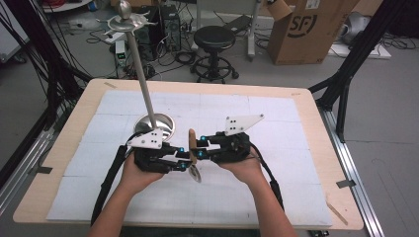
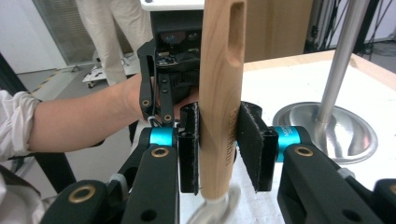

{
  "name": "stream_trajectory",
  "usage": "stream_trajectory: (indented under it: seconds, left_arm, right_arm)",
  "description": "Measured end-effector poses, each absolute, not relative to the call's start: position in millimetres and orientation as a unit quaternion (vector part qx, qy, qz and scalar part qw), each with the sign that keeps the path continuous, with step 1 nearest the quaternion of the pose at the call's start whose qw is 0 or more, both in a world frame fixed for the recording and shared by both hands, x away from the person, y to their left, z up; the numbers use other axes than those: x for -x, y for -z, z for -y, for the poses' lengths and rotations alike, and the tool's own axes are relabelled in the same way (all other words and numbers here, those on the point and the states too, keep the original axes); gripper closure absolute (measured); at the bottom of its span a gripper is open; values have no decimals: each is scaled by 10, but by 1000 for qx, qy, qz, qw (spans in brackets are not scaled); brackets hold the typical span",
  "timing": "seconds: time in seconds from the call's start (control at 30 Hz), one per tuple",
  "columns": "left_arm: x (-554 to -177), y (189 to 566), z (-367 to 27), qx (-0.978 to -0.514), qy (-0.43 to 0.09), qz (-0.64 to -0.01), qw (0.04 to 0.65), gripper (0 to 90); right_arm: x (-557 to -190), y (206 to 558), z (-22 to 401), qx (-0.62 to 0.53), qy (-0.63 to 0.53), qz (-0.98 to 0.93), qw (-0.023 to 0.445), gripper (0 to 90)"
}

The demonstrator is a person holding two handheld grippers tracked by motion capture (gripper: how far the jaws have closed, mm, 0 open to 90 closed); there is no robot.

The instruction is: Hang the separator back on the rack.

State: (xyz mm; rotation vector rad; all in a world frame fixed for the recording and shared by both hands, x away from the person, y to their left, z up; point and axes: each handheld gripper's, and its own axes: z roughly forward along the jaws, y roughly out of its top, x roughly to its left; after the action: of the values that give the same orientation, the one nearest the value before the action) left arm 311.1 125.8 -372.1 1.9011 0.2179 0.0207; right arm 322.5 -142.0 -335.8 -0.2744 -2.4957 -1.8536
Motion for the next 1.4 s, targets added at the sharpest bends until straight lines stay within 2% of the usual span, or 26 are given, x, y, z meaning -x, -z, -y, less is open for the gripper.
stream_trajectory:
  seconds: [0.13, 0.4, 0.6, 0.8, 0.97, 1.13, 1.4]
  left_arm:
    - [-3110, 3703, -1279, -809, -9, -96, 579, 707]
    - [-3125, 3691, -1326, -811, -34, -117, 572, 545]
    - [-3149, 3677, -1449, -811, -54, -143, 565, 457]
    - [-3159, 3662, -1658, -815, -90, -172, 546, 355]
    - [-3167, 3661, -1819, -817, -92, -195, 535, 271]
    - [-3171, 3687, -1993, -816, -98, -212, 529, 224]
    - [-3173, 3693, -2320, -803, -111, -244, 532, 86]
  right_arm:
    - [-3245, 3364, 1438, 91, 593, 800, 11, 705]
    - [-3240, 3340, 1466, 94, 602, 793, 3, 705]
    - [-3240, 3294, 1537, 98, 614, 783, -7, 705]
    - [-3245, 3226, 1644, 108, 620, 777, -18, 705]
    - [-3254, 3153, 1723, 118, 619, 776, -31, 705]
    - [-3281, 3086, 1794, 128, 617, 775, -47, 705]
    - [-3373, 2974, 1927, 146, 618, 770, -62, 705]
